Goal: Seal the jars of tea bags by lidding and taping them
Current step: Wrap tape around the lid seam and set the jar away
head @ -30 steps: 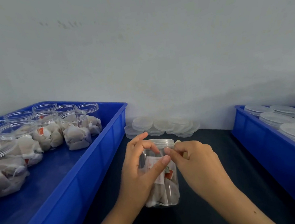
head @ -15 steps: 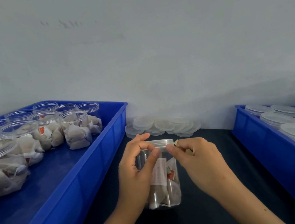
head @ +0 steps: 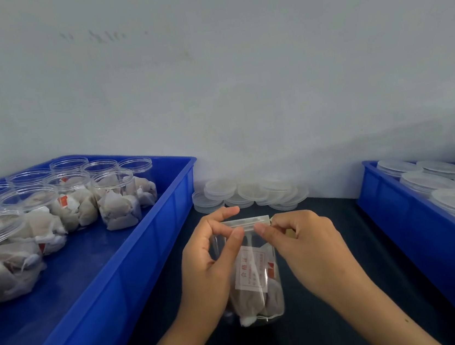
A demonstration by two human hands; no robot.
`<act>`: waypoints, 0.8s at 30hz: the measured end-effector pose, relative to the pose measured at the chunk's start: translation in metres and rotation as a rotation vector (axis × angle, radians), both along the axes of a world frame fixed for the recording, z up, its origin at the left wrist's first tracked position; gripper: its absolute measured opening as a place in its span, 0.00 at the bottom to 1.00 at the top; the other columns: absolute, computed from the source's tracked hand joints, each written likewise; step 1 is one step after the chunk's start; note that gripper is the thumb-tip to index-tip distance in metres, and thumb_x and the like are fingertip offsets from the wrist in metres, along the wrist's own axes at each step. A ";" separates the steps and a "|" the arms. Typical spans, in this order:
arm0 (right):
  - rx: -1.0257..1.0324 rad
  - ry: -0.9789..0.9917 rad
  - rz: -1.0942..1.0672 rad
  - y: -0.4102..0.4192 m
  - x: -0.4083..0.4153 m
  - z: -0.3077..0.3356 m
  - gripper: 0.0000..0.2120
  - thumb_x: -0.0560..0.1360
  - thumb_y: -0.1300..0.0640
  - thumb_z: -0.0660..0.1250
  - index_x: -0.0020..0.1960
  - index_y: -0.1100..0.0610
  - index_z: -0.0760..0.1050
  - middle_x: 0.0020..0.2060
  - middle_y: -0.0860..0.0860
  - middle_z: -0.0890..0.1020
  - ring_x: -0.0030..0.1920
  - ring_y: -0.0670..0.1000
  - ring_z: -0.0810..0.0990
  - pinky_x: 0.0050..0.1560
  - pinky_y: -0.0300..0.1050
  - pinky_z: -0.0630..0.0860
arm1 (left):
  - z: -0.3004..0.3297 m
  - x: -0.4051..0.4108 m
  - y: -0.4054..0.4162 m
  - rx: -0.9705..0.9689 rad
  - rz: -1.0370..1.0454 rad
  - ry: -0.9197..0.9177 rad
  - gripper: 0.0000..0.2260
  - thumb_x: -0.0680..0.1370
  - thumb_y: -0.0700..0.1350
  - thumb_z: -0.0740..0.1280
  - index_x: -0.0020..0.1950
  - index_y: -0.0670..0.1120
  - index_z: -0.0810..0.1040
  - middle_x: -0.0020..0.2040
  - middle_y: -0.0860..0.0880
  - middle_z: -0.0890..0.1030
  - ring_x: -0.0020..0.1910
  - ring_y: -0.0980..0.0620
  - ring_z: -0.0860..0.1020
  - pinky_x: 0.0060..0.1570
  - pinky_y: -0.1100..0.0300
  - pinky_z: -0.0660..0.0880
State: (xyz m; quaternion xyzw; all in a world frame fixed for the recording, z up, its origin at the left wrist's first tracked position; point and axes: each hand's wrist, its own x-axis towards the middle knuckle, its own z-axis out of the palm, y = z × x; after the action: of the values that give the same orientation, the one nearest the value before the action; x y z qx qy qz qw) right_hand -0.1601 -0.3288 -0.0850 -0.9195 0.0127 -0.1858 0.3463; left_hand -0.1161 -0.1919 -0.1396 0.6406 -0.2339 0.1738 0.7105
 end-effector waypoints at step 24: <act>-0.017 -0.006 -0.038 -0.002 0.003 -0.002 0.19 0.77 0.42 0.62 0.33 0.51 0.73 0.20 0.38 0.72 0.22 0.38 0.70 0.23 0.31 0.65 | -0.004 0.001 -0.002 0.057 0.072 -0.063 0.16 0.72 0.59 0.64 0.44 0.46 0.76 0.57 0.60 0.80 0.60 0.60 0.77 0.61 0.54 0.74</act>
State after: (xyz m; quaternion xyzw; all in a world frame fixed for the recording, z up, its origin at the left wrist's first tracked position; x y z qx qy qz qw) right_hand -0.1571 -0.3304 -0.0873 -0.9215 0.0274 -0.1949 0.3349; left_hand -0.1148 -0.1942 -0.1436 0.6629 -0.2376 0.2126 0.6774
